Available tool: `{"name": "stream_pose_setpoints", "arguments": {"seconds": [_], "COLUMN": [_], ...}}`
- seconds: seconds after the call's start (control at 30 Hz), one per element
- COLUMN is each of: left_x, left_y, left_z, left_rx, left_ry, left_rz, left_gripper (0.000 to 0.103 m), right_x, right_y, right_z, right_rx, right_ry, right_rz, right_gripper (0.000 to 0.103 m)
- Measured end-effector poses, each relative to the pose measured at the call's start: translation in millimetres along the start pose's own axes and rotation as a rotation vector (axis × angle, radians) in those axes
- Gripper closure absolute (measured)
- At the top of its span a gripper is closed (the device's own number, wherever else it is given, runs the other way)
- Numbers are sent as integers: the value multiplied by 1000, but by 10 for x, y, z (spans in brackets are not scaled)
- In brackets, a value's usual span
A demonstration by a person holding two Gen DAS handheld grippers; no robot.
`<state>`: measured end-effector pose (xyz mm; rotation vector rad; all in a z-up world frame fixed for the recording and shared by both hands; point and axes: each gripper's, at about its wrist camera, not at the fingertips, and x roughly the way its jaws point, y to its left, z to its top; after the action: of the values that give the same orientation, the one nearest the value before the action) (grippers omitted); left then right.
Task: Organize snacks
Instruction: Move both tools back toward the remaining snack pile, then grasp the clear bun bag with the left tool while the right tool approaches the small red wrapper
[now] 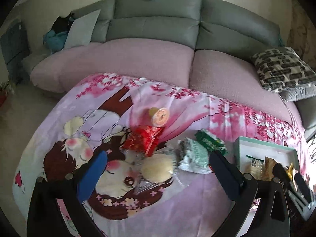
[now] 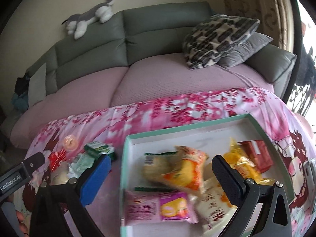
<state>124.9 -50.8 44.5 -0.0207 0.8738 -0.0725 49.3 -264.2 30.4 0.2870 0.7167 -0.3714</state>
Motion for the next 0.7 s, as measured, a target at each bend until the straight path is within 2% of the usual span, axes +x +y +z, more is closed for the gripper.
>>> {"name": "stream_pose_setpoints", "arguments": {"seconds": [0.13, 0.33, 0.53, 0.7], "left_x": [52, 151, 289, 443], "left_y": [199, 514, 766, 811], "left_z": [-2, 4, -25, -72], "left_rx": [-36, -57, -118, -142], "left_ry": [27, 58, 99, 150], "left_rz": [24, 80, 63, 33], "left_gripper": [0, 0, 0, 0], "right_x": [39, 183, 255, 323], "right_y": [260, 601, 769, 828], "right_z": [-90, -204, -297, -351], "right_rx": [1, -37, -81, -106], "right_ry": [21, 65, 96, 122], "right_rz": [69, 108, 130, 133], "right_gripper": [0, 0, 0, 0]}}
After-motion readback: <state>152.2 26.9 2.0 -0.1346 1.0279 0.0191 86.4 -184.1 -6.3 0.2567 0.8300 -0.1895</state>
